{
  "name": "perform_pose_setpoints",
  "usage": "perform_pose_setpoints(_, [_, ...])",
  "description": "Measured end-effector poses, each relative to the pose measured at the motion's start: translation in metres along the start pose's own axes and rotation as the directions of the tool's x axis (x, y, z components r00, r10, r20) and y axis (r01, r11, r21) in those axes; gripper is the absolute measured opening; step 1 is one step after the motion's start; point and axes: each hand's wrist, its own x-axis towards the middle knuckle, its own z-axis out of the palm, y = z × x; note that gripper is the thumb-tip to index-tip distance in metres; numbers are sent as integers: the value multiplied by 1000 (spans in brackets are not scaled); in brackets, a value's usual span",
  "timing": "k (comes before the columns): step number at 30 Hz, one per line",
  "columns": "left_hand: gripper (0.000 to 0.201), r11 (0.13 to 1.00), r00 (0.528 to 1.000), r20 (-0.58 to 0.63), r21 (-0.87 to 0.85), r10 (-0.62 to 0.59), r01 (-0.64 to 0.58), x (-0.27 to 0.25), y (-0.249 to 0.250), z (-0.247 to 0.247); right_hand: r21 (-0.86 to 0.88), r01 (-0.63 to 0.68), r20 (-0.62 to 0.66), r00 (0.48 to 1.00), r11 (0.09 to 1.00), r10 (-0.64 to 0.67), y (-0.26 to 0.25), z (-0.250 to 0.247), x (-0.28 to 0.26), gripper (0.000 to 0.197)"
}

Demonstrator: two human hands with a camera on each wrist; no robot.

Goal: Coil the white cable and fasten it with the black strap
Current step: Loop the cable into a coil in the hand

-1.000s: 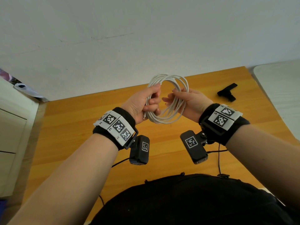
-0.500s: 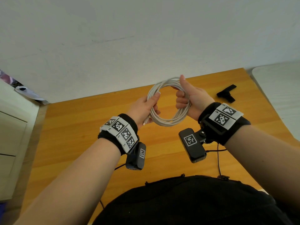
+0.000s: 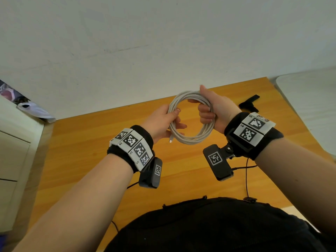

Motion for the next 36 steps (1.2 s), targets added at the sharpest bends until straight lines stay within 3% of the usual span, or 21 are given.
perform_pose_setpoints(3, [12, 999, 1000, -4, -48, -16, 16, -4, -1, 6, -57, -14, -33, 999, 998, 12, -2, -1, -5, 40])
perform_pose_setpoints(9, [9, 992, 996, 4, -86, -91, 91, -10, 9, 6, -130, 93, -144, 983, 987, -111, 1, 3, -17, 37])
perform_pose_setpoints(13, [18, 985, 999, 28, 173, -28, 23, -11, 15, 1, -179, 139, -141, 976, 974, -165, 4, 5, -26, 36])
perform_pose_setpoints(17, [29, 909, 991, 104, 400, 83, -118, -14, 22, 6, -159, 155, -168, 969, 975, -182, 6, 2, -34, 35])
perform_pose_setpoints(20, [24, 884, 986, 134, 443, 102, -152, -13, 28, 11, -152, 158, -178, 967, 976, -185, 7, -2, -40, 35])
perform_pose_setpoints(23, [6, 856, 980, 158, 483, 122, -185, -12, 33, 18, -154, 170, -176, 964, 973, -197, 9, -5, -45, 36])
perform_pose_setpoints(25, [10, 884, 980, 169, 434, 107, -172, -11, 34, 22, -151, 180, -183, 961, 972, -206, 9, -6, -47, 36])
perform_pose_setpoints(28, [15, 980, 976, 211, 182, 43, -83, -13, 36, 31, -127, 194, -209, 953, 973, -218, 7, -8, -49, 37])
perform_pose_setpoints(30, [16, 995, 968, 250, 86, 23, -46, -14, 37, 36, -110, 197, -230, 949, 974, -217, 6, -11, -50, 38])
perform_pose_setpoints(36, [23, 969, 946, 315, 200, 74, -143, -14, 37, 44, -114, 165, -315, 929, 980, -193, 10, -14, -51, 45])
